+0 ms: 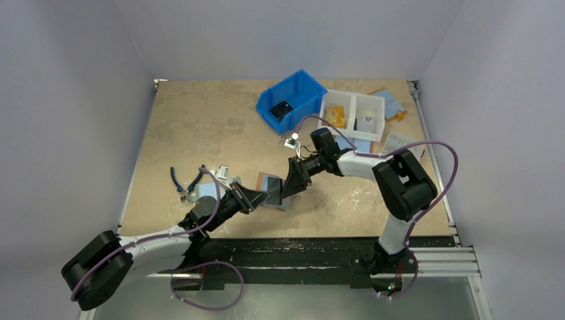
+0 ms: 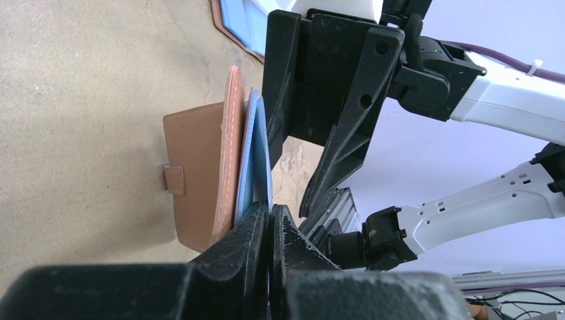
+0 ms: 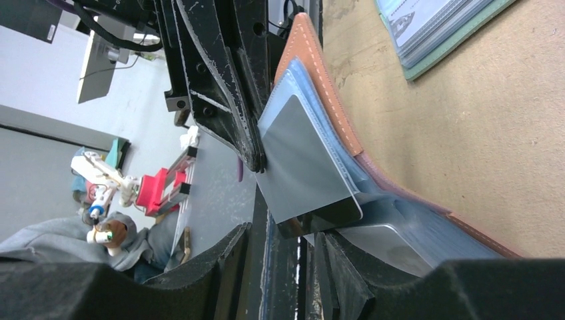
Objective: Take the credit cards out of the card holder
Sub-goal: Remove the credit card from the card holder.
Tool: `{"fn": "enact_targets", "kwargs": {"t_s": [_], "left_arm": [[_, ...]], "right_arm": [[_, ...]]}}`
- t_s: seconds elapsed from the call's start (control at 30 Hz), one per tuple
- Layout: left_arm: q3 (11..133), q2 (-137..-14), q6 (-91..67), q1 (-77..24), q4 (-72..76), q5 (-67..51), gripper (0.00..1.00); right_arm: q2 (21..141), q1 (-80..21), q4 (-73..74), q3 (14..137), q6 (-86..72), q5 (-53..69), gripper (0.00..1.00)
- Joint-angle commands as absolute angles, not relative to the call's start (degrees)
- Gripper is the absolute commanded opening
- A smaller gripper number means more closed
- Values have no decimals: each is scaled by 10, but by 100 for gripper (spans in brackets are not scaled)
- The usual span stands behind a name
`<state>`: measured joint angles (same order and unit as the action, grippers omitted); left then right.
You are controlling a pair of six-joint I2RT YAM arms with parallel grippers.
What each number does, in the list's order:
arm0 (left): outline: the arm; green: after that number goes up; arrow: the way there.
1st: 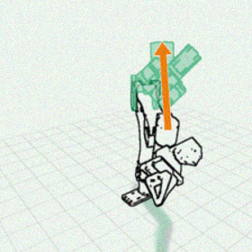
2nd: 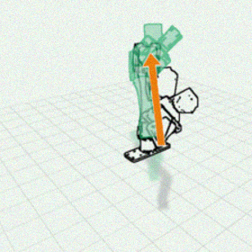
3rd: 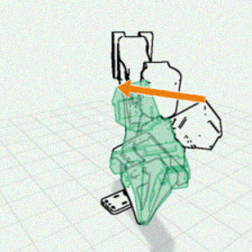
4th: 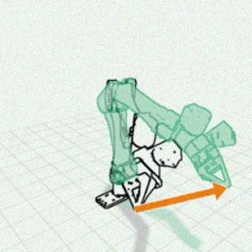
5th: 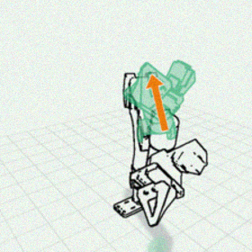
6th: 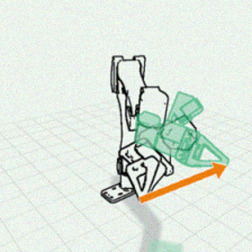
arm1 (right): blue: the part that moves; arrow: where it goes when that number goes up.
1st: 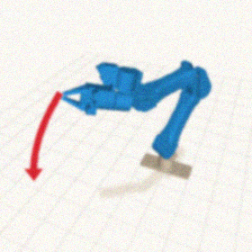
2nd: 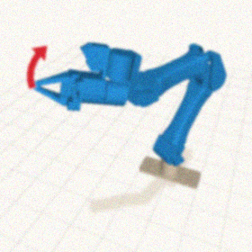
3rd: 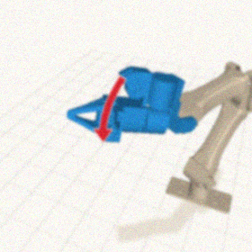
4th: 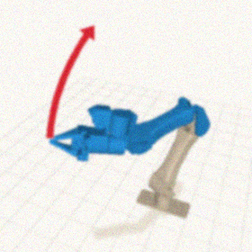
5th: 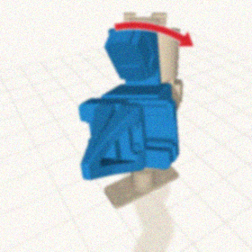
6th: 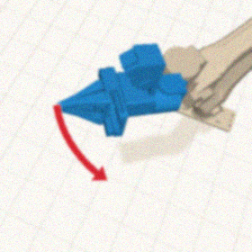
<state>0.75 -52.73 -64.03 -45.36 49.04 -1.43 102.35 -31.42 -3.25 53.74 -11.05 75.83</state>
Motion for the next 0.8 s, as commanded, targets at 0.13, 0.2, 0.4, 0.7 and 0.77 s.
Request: {"fn": "enact_targets", "kwargs": {"t_s": [0.13, 0.2, 0.4, 0.7, 0.77], "left_arm": [[-19, -538, -658, -450, 602, -32, 0], [-20, -534, -659, -449, 598, -31, 0], [-22, -536, -663, -450, 610, -32, 0], [-22, -563, -666, -449, 632, -33, 0], [-23, -565, -667, -450, 632, -30, 0]], "right_arm": [[998, -310, -96, 525, -160, 790, 42], [999, -309, -104, 523, -169, 790, 39], [1001, -307, -148, 509, -214, 784, 37], [1003, -302, -198, 497, -263, 793, 16], [1002, -299, -200, 496, -262, 794, 6]]}}
